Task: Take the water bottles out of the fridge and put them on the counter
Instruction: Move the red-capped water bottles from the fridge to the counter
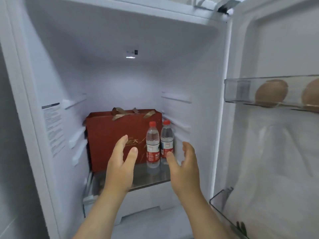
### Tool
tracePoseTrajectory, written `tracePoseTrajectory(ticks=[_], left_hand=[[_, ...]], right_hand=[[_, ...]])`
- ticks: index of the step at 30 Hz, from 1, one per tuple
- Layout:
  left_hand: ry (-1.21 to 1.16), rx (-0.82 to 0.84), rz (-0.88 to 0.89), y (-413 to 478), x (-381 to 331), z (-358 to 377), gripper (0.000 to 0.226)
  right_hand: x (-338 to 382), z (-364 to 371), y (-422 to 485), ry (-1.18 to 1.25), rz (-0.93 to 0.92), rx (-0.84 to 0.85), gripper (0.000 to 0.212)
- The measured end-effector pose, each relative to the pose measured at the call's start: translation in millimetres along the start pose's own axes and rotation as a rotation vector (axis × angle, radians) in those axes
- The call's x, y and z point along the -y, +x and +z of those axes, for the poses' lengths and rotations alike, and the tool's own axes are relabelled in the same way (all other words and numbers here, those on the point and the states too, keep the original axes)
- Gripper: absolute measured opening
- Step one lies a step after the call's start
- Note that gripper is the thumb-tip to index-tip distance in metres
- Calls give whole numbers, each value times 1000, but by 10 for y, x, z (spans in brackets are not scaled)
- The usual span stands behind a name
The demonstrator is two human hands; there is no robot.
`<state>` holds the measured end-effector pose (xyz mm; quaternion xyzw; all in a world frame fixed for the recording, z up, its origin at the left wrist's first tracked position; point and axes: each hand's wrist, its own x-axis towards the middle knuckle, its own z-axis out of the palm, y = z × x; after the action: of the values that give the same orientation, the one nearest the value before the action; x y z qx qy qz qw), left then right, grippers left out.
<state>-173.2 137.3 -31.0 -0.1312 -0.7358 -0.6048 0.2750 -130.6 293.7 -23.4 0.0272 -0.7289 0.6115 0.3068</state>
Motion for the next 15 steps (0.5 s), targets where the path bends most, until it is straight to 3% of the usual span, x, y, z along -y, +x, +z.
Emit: tracePoseTrajectory(ticks=[5, 7, 10, 15], left_hand=[[-22, 109, -202, 633, 756, 381, 60], [3, 164, -277, 772, 981, 596, 48], [58, 206, -347, 915, 1288, 855, 32], [159, 188, -386, 1089, 1602, 1102, 50]], right_hand=[[-519, 434, 503, -43, 135, -41, 26], [-728, 517, 661, -52, 208, -78, 14], [-1056, 601, 898, -123, 267, -120, 35], [-1361, 672, 1183, -183, 308, -115, 18]])
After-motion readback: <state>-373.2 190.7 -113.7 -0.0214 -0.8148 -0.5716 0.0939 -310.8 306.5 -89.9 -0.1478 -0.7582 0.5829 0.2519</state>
